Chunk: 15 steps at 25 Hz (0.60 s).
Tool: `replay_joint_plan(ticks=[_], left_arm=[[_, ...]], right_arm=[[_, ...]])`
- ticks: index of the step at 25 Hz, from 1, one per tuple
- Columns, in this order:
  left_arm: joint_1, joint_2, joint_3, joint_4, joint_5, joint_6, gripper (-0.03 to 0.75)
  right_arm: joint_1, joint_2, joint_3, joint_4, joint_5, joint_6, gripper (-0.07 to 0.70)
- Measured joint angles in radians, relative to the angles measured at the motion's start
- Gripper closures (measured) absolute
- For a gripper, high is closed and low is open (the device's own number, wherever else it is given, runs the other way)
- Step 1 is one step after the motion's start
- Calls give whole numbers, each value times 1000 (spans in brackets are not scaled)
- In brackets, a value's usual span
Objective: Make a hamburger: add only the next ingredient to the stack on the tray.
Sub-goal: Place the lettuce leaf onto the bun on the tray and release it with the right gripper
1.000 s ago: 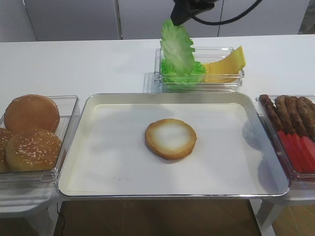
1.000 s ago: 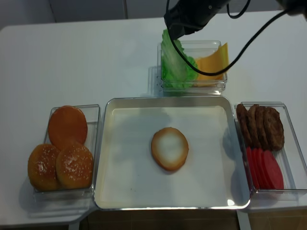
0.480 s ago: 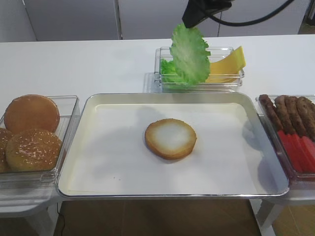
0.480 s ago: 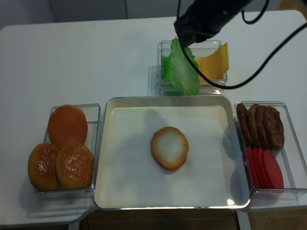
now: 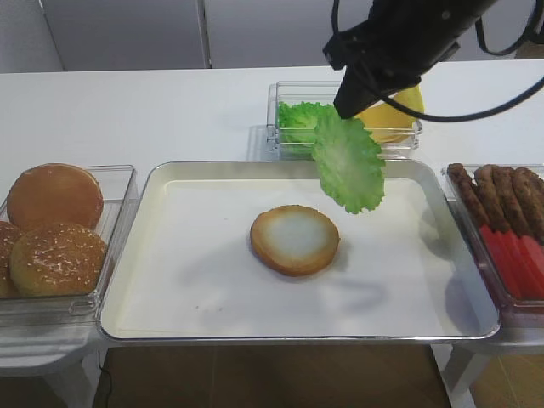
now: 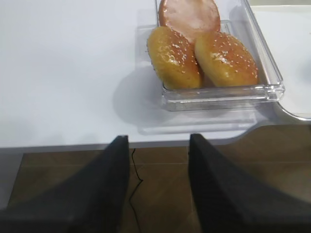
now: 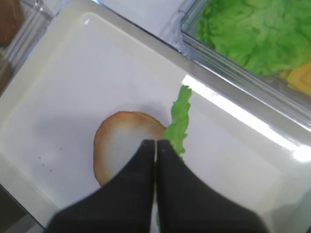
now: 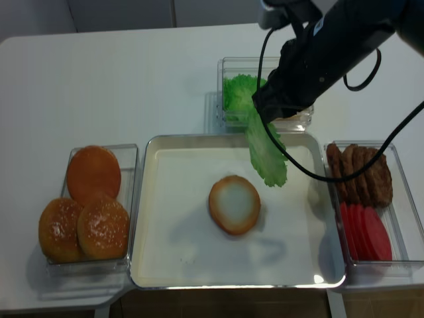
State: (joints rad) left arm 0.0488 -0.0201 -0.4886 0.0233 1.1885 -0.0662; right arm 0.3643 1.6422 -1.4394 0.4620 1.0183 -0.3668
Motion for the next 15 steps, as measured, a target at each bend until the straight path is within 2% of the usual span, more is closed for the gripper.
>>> replay_joint_plan(ticks=[8, 15], left_arm=[[0, 0, 0, 0, 0, 0, 409], [0, 0, 0, 0, 0, 0, 409]], right_arm=[[0, 0, 88, 35, -92, -66, 636], [0, 4, 100, 56, -116, -78, 636]])
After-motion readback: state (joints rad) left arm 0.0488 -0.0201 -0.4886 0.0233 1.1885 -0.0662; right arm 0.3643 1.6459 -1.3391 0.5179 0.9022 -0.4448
